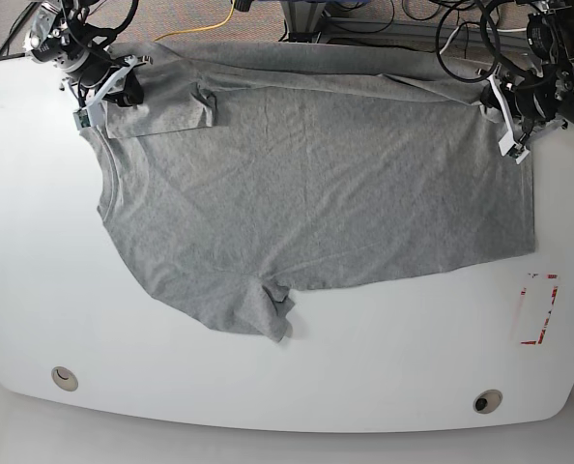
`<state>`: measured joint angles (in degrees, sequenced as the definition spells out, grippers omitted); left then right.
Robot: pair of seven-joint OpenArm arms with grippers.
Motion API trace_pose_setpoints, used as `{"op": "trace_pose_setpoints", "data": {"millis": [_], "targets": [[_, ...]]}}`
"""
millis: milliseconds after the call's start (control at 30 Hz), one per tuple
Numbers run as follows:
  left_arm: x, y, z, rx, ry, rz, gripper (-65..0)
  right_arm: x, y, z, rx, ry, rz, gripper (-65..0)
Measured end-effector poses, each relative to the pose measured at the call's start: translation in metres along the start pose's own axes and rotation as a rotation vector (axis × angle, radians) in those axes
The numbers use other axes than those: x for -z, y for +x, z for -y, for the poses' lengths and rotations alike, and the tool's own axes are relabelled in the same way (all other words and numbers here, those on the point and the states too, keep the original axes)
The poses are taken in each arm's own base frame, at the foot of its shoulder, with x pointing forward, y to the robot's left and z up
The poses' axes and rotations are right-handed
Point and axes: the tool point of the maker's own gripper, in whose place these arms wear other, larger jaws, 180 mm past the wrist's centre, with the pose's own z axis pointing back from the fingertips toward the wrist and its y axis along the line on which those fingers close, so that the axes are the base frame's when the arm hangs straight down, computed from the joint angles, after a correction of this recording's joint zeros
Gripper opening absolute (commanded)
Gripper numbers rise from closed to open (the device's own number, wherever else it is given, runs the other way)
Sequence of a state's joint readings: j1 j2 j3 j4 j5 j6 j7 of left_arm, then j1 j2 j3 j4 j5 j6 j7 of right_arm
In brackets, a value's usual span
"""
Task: Layout the t-shirt on the table in an organized manner, then fold the t-shirt properly
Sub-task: 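Pinch the shirt's shoulder edge with both grippers and pull it taut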
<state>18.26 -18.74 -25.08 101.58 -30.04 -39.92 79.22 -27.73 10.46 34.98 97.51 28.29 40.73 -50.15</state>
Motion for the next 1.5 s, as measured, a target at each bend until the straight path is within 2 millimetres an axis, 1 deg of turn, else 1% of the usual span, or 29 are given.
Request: {"op": "trace_pose_setpoints", "data": {"millis": [33,100,167,233,267,633,833,933,1033,1100,1267,1433,1500], "targets": [[0.0,0.0,0.0,0.0,0.0,0.0,-41.8,0.0,0.0,0.0,0.0,0.0,0.001,-56.3],[0.0,0.0,0.0,0.0,0.0,-0.001,-47.9,0.0,0.001,0.0,0.0,0.0,0.001,-56.3],[0.0,0.0,0.0,0.0,0.0,-0.002,-56.1,0.0,0.001,0.0,-0.001,-0.001,0.003,-56.3],[0.0,0.0,0.0,0.0,-0.001,0.0,-60.6,0.0,0.002,0.0,-0.001,-0.001,0.003,-56.3],[0.0,0.0,0.001,-0.001,-0.003,0.002,-61.1,0.001,0.002,0.0,-0.001,-0.001,0.004,-56.3],[0.0,0.001,0.0,0.001,-0.001,0.004,-61.5,0.001,0.002,0.0,-0.001,-0.001,0.001,-56.3],[-0.005,-0.001,-0.008,0.0,0.016,0.001,-61.5,0.003,0.002,-0.003,0.019,0.003,0.011,-56.3],[-0.009,-0.008,-0.014,-0.028,0.026,0.011,-61.5,0.003,0.003,-0.003,0.016,0.002,0.014,-56.3],[-0.018,-0.021,-0.028,-0.053,0.067,-0.011,-61.5,0.003,0.003,-0.003,0.015,0.002,0.015,-56.3],[-0.021,-0.028,-0.033,-0.055,0.088,-0.042,-61.4,0.003,0.003,-0.003,0.016,0.002,0.015,-56.3],[-0.02,-0.022,-0.032,-0.054,0.08,-0.015,-61.0,0.004,0.003,-0.004,0.017,0.003,0.015,-56.3],[-0.024,-0.026,-0.036,-0.048,0.09,-0.028,-60.6,0.004,0.003,-0.004,0.017,0.003,0.015,-56.3],[-0.025,-0.028,-0.038,-0.048,0.096,-0.034,-58.7,0.004,0.003,-0.005,0.018,0.003,0.015,-56.3]]}}
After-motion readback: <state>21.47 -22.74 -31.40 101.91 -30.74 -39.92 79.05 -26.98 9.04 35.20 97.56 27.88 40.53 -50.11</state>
